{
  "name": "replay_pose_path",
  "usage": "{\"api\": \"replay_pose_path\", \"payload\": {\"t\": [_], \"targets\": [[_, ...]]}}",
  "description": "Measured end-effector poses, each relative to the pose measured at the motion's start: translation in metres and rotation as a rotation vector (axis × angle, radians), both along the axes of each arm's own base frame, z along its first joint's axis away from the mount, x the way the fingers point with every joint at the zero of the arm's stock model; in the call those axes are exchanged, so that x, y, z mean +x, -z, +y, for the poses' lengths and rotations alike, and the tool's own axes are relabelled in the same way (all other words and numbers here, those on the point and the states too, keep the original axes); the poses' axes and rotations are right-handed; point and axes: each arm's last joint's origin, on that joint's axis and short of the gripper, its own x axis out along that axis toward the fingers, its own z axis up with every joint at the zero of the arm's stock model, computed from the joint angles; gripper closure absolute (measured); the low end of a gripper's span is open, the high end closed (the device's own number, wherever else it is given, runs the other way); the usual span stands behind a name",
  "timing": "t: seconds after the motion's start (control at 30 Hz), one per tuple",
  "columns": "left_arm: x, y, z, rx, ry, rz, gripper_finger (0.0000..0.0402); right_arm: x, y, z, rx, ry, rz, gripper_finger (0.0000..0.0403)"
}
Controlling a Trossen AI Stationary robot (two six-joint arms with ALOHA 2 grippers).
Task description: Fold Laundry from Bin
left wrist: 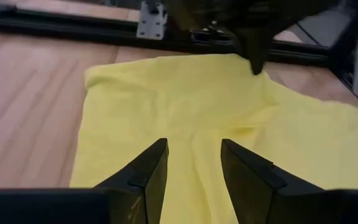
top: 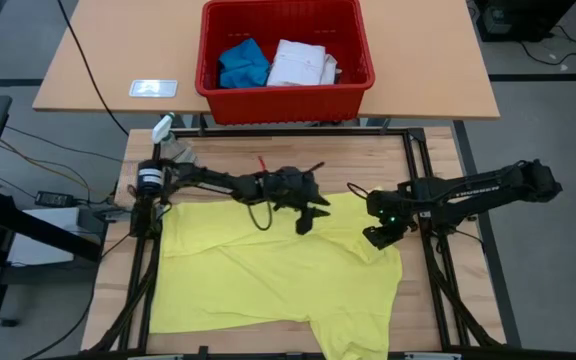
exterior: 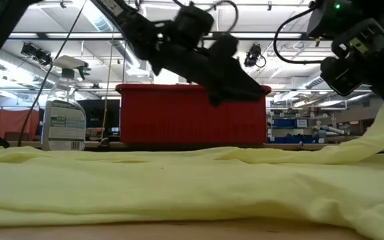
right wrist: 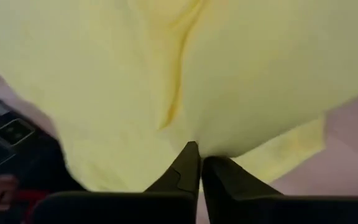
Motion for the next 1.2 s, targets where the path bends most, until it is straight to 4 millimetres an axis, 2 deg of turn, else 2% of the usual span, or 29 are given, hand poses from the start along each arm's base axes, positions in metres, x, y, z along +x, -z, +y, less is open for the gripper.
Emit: {"api": "replay_pose_path", "payload": {"t": [0.17, 0.3, 0.5, 0.7, 0.8, 0.93, 1.1, 1.2], "targets": [[0.024, 0.016, 0.001, -0.084, 0.027, 0.023, 0.0247, 0.000, 0.001, 0.000, -0.062, -0.005, -0.003, 0.0322], [0.032, 0.031, -0.006, -0.129, 0.032, 0.106, 0.0247, -0.001, 0.001, 0.002, -0.105, -0.038, -0.007, 0.0302], [0.034, 0.021, -0.004, -0.217, -0.031, 0.146, 0.0247, -0.002, 0.003, 0.004, -0.207, -0.064, -0.013, 0.0298], [0.038, -0.008, -0.010, -0.191, -0.007, 0.231, 0.0247, -0.001, 0.003, 0.002, -0.293, -0.034, -0.022, 0.0298], [0.035, -0.003, -0.014, -0.136, 0.022, 0.297, 0.0247, -0.001, 0.003, 0.001, -0.327, 0.013, -0.013, 0.0298], [0.036, -0.004, -0.014, -0.144, 0.039, 0.292, 0.0247, 0.000, 0.003, -0.001, -0.375, 0.078, -0.005, 0.0298], [0.030, -0.001, 0.003, -0.190, 0.035, 0.349, 0.0247, 0.004, 0.002, 0.002, -0.378, 0.048, -0.061, 0.0298], [0.020, -0.009, 0.022, -0.196, -0.004, 0.384, 0.0247, 0.007, 0.000, 0.006, -0.362, 0.031, -0.102, 0.0298]]}}
